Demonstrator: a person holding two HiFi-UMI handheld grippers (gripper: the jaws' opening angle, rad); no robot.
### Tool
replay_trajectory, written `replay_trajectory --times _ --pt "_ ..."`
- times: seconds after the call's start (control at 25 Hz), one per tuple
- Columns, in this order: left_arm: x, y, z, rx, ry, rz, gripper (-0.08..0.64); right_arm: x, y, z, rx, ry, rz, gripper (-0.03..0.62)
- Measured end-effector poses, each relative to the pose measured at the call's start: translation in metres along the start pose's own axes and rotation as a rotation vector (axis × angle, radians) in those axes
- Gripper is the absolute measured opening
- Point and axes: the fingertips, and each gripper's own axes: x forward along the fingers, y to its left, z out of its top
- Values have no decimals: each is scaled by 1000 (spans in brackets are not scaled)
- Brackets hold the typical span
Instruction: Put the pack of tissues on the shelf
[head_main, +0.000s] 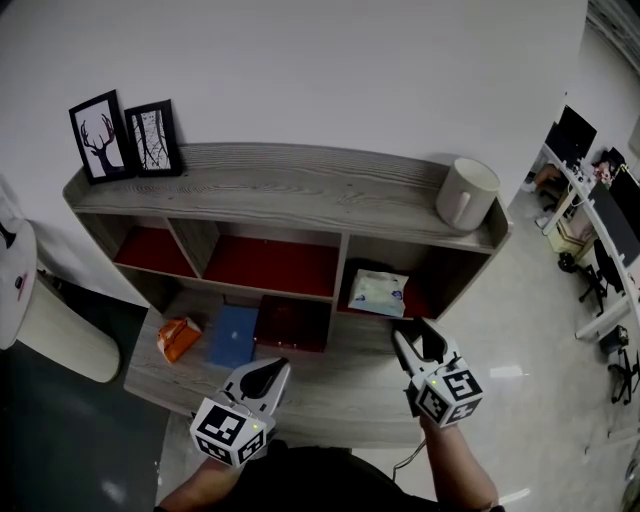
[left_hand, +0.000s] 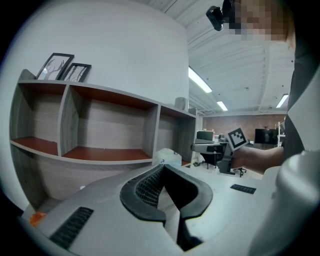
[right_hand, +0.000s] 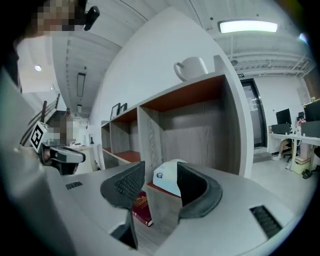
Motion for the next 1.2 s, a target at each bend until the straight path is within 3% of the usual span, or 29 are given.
replay_trajectory --times 0.24,0.6,0.84,1.2 --pt "-5 -3 6 17 -11 -12 14 -17 35 17 -17 -57 80 158" --pt "-22 6 8 41 -15 -27 14 -21 92 1 -33 -67 196 153" --pt "-26 7 8 26 -36 -33 14 -24 117 12 2 -118 277 53" --pt "-24 2 10 17 -48 -34 12 -27 127 13 -8 -120 338 21"
